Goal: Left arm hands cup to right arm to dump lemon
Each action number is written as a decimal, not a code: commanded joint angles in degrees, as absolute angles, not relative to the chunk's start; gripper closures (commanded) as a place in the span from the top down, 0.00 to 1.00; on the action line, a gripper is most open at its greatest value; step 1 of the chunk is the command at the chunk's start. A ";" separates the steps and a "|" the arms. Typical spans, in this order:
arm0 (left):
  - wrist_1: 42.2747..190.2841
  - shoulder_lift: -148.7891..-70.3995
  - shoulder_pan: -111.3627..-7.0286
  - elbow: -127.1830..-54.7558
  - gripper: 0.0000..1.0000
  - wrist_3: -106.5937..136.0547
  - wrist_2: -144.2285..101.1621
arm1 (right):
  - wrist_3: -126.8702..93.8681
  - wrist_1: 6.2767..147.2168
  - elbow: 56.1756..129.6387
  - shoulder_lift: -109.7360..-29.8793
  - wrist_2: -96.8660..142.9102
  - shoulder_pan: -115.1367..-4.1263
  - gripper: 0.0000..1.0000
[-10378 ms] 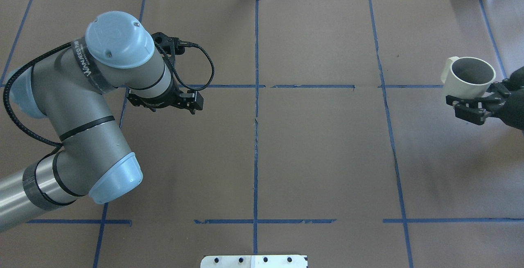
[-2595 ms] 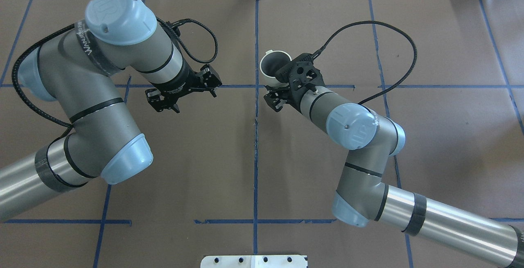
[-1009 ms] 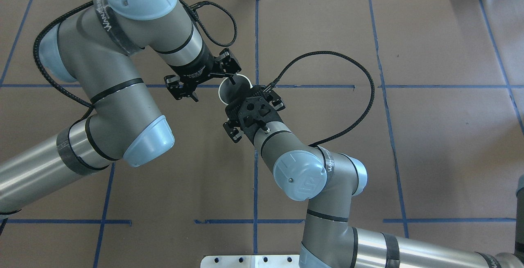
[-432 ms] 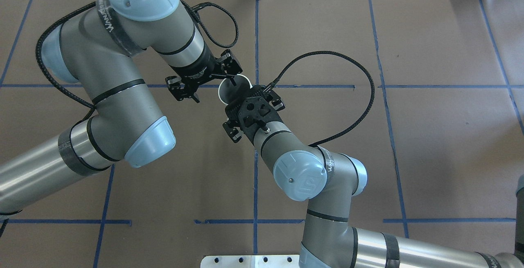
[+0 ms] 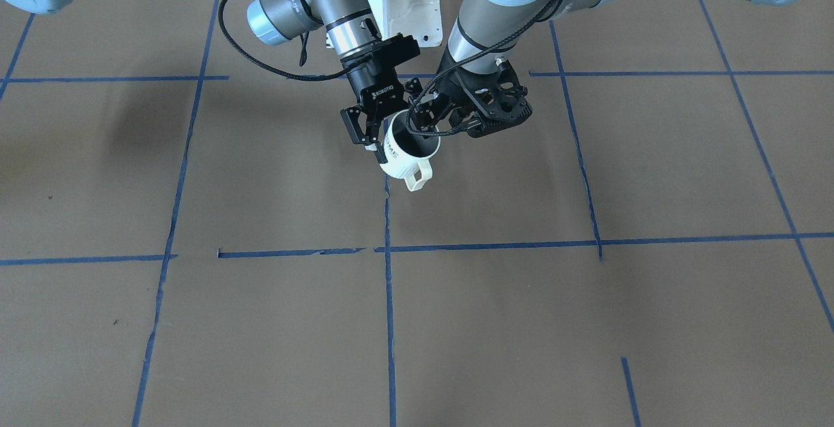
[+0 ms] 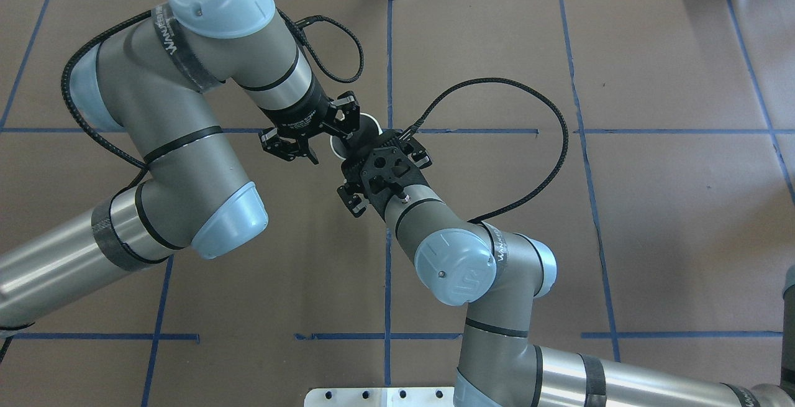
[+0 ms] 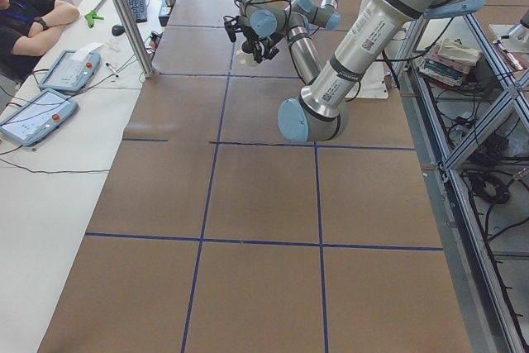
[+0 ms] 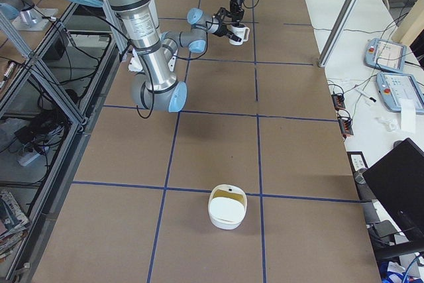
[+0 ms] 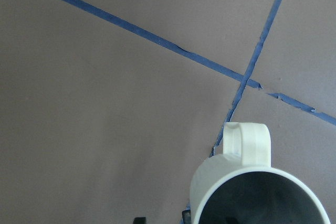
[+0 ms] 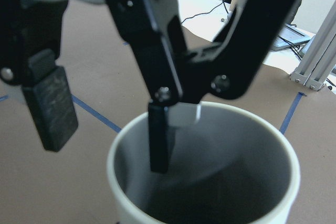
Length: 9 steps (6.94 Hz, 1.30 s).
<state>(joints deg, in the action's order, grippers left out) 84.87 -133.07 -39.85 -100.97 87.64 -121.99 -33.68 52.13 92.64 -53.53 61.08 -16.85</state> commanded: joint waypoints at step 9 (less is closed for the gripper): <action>86.57 -133.51 -39.64 -99.40 0.00 87.37 -122.08 | -33.66 52.21 92.64 -53.61 61.00 -16.18 0.89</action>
<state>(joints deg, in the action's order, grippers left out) 86.55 -133.52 -39.64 -99.46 87.49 -122.02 -33.70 52.20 92.71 -53.55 61.04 -16.56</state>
